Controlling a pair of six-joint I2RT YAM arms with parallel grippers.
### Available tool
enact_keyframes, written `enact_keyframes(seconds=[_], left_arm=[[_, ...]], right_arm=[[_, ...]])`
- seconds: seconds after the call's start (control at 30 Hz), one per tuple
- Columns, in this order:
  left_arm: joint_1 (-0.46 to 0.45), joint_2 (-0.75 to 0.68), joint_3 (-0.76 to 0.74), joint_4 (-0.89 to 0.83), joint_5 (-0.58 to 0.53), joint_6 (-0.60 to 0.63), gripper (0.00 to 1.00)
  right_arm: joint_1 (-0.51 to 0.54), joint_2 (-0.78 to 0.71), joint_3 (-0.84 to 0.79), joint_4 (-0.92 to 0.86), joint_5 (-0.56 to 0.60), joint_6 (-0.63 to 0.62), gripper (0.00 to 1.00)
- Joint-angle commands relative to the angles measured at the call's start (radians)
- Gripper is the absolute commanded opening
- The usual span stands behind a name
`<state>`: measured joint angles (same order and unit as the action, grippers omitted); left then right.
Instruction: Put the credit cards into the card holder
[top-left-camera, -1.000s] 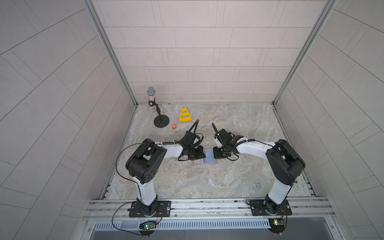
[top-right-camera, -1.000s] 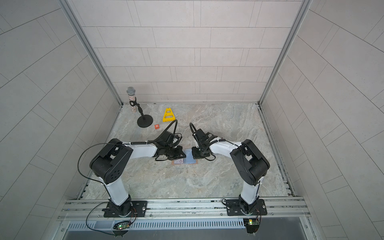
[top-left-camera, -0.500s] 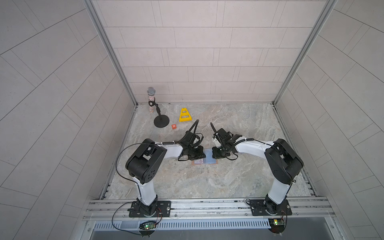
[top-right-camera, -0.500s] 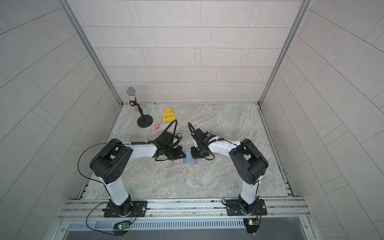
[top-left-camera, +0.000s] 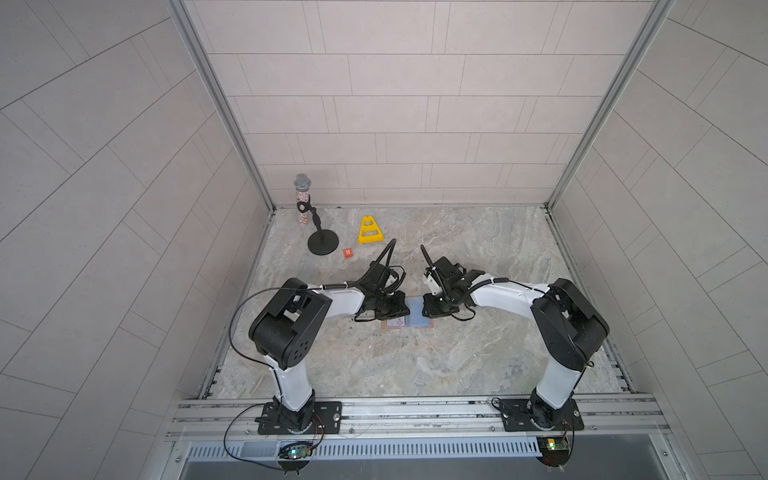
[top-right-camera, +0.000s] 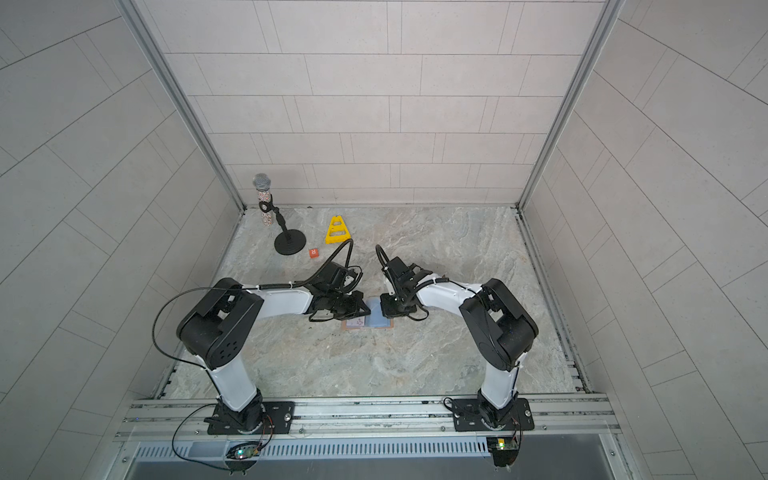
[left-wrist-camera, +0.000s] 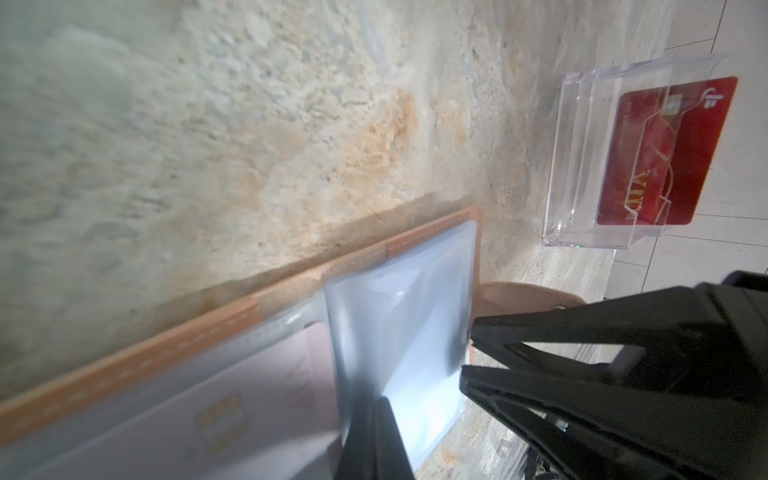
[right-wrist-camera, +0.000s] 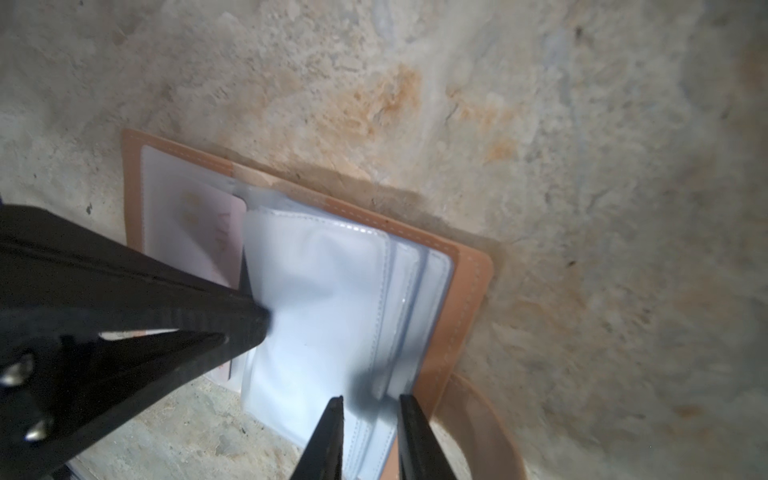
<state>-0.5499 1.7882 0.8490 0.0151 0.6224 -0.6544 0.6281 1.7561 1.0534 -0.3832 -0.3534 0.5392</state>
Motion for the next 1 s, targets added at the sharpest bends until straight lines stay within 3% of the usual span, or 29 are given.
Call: enact_keyframes(seconds=[0.0, 0.43, 0.73, 0.97], left_arm=[[0.006, -0.022, -0.021, -0.015, -0.012, 0.007, 0.00], [0.006, -0.054, -0.024, -0.004, -0.018, -0.011, 0.01], [0.006, -0.085, 0.003, -0.027, -0.004, 0.013, 0.29], [0.002, -0.048, 0.015, -0.025, 0.010, 0.013, 0.32]], right_arm=[[0.003, -0.062, -0.009, 0.006, -0.005, 0.003, 0.26], [-0.016, -0.054, -0.026, -0.004, -0.090, -0.020, 0.16], [-0.016, -0.017, -0.036, 0.014, -0.074, -0.014, 0.15], [-0.017, 0.005, -0.046, 0.034, -0.078, -0.009, 0.14]])
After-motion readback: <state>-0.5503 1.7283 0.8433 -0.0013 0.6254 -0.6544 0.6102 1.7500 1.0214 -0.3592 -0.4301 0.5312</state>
